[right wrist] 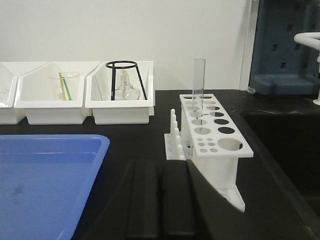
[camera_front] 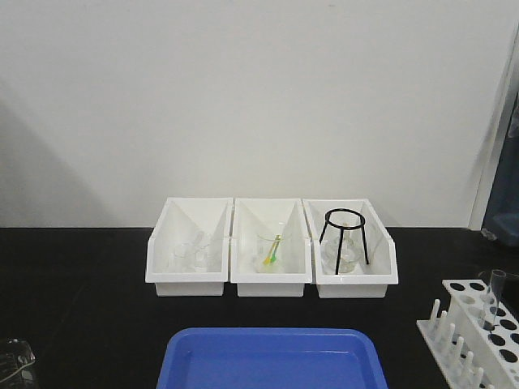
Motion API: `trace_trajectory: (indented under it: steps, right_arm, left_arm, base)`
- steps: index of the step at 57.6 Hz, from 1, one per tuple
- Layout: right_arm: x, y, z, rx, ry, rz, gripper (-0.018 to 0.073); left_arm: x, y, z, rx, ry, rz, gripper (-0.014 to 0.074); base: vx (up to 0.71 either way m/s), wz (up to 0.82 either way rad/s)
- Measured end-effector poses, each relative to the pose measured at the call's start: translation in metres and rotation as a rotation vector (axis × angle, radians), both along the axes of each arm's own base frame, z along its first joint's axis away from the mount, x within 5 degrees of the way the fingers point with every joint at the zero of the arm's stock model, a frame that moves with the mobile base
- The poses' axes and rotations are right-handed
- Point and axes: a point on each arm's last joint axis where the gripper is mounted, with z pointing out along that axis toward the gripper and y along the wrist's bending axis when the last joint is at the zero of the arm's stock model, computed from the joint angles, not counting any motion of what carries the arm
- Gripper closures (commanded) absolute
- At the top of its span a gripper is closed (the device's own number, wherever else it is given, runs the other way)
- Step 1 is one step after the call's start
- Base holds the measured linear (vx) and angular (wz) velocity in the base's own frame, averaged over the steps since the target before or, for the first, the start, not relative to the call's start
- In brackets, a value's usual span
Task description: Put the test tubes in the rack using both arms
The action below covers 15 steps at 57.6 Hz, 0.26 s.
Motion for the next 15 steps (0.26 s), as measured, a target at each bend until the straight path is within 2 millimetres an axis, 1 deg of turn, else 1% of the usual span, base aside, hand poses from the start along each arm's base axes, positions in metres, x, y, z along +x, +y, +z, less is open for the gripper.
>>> trace_trajectory:
  steps: [15]
  right_arm:
    - [0.0000,0.0000,0.0000,0.000,0.000,0.000,0.0567]
  left_arm:
    - [0.0000,0.0000,0.0000,0.000,0.000,0.000,0.0611]
  base:
    - [0.00,0.00]
